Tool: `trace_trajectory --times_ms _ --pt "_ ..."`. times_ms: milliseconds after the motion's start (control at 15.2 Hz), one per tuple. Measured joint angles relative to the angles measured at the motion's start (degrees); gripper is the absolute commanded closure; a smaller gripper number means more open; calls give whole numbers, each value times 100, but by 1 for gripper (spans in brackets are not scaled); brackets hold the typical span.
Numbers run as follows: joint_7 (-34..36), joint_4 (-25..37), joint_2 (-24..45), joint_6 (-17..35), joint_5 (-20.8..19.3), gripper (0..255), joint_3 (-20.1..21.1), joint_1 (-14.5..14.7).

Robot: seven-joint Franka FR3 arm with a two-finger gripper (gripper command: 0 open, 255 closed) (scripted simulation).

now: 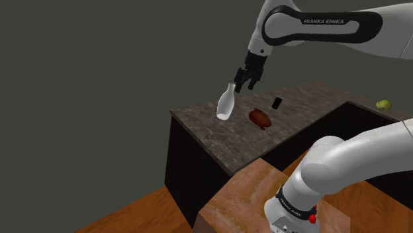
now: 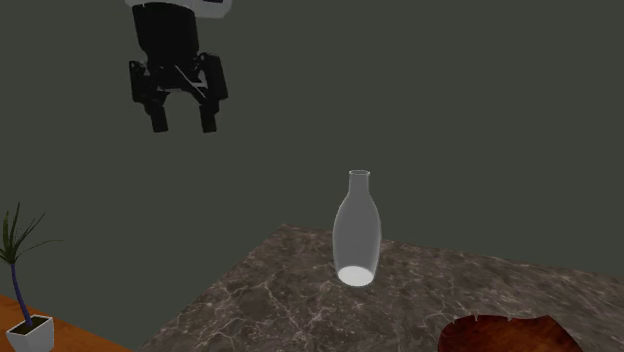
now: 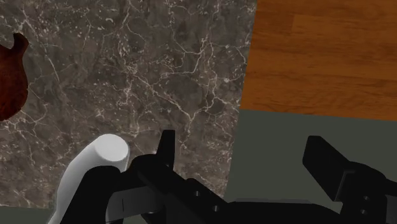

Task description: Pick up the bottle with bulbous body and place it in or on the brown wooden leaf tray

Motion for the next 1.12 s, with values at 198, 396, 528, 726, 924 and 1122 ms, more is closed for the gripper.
trace_trajectory --times_ms 198,396,528,726,924,1122 --pt "-227 245 503 246 -58 0 -241 -81" --pt "-455 585 1069 454 -60 0 -467 -142" --pt "-655 868 1461 550 -44 0 -643 -197" --pt "-923 1357 2079 660 48 0 -861 -260" --pt "-1215 1922 2729 708 202 0 -1064 -343" --pt "-1499 2444 3349 750 389 0 -1226 -455"
